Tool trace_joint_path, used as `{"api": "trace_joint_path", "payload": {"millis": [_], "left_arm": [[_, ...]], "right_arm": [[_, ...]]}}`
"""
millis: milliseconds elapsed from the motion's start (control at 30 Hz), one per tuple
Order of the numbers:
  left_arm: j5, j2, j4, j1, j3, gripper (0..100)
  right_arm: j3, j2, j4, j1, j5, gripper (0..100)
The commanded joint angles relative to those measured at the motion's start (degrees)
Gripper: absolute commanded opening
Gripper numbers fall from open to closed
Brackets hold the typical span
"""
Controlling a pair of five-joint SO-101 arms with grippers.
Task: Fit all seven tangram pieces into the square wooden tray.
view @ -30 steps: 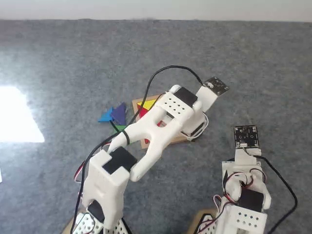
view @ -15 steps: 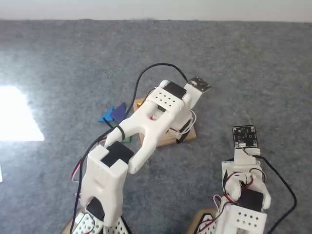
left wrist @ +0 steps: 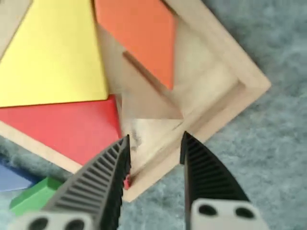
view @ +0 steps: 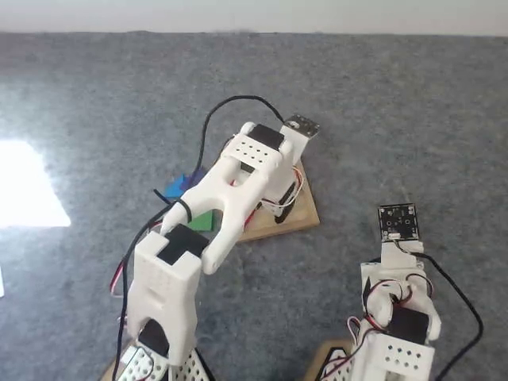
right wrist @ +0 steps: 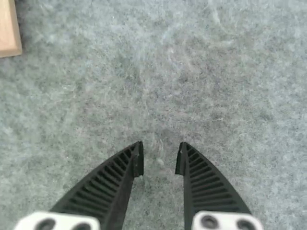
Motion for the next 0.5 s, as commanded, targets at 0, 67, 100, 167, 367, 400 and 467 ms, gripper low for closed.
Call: {"api": "trace_joint_path", "payload": {"millis": [0,67,100,167,367,400,467], "left_arm": [[-0.35,-0.62,-2.73,-1.58,-0.22,16],[-0.62,0.53,-2.81,-2.20,-0.57,16],[-0.70,1.49,-2.90,-2.73,-0.84,16],[-0.79,4.04,-3.52,-3.52,-1.19,16],[-2.46,8.70,-3.60,-3.60,-6.64,16],[-2.55,8.53,-3.60,-3.60,-7.60,16],[-2.64,8.18,-3.52,-3.60,-9.54,16]], "right_arm": [[0.97,-0.48,-0.22,-0.48,0.53,13.7],[0.97,-0.48,-0.22,-0.48,0.53,13.7],[0.97,-0.48,-0.22,-0.48,0.53,13.7],[0.97,-0.48,-0.22,-0.48,0.53,13.7],[0.97,-0.48,-0.22,-0.48,0.53,13.7],[0.97,-0.48,-0.22,-0.48,0.53,13.7],[0.97,-0.48,-0.22,-0.48,0.62,13.7]]}}
